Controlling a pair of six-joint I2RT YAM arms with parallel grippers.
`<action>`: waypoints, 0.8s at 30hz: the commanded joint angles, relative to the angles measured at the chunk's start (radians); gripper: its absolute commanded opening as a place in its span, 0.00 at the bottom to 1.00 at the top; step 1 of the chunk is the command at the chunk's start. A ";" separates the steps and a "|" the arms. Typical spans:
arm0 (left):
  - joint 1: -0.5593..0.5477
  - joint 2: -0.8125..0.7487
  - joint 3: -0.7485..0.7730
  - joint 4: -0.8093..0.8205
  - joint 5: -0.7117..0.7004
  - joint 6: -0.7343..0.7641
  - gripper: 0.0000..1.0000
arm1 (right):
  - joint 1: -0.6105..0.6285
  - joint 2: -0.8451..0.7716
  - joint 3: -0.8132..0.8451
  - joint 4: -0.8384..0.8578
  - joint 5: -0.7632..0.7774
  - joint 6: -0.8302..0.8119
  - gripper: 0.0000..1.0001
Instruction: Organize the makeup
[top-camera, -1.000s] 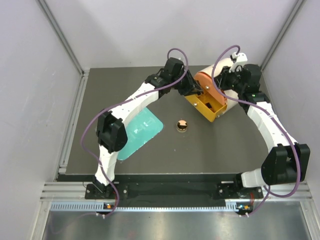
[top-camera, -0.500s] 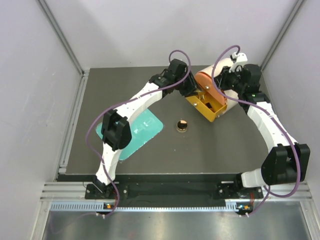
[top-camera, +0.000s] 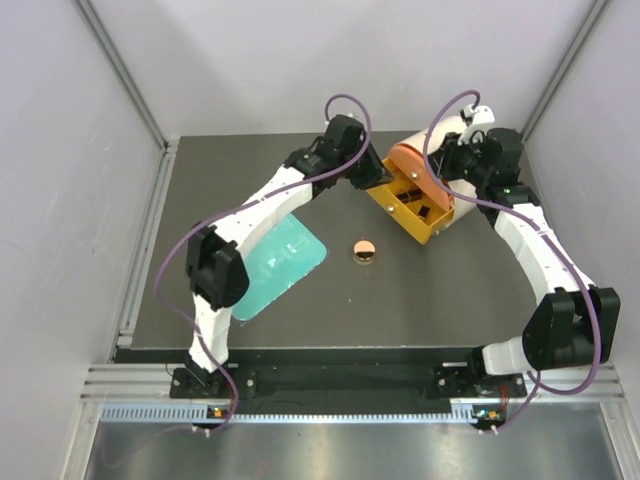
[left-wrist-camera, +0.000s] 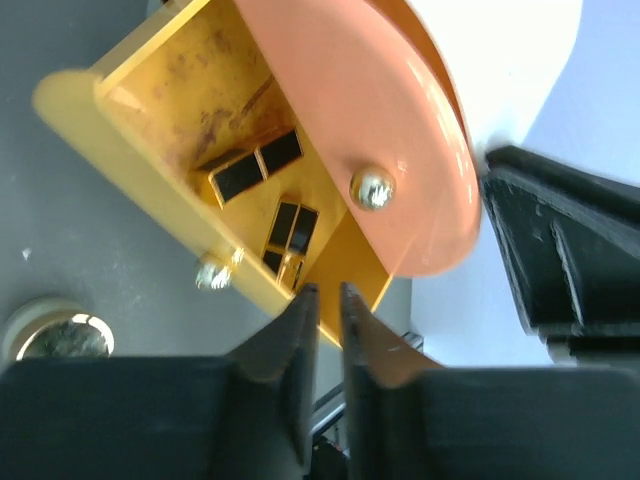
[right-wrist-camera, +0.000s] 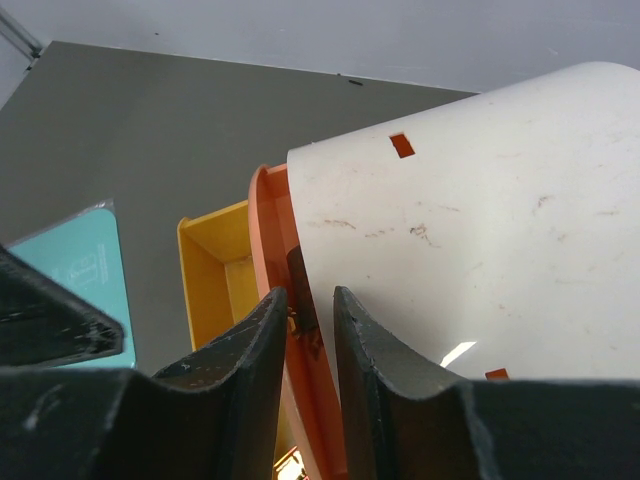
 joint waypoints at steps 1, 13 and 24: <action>0.008 -0.165 -0.131 0.087 -0.022 0.006 0.13 | 0.015 0.113 -0.095 -0.417 0.027 -0.008 0.28; 0.008 -0.182 -0.372 0.153 0.062 -0.031 0.00 | 0.015 0.128 -0.089 -0.419 0.030 -0.010 0.28; 0.010 -0.006 -0.223 0.149 0.082 -0.022 0.00 | 0.014 0.138 -0.084 -0.423 0.036 -0.013 0.28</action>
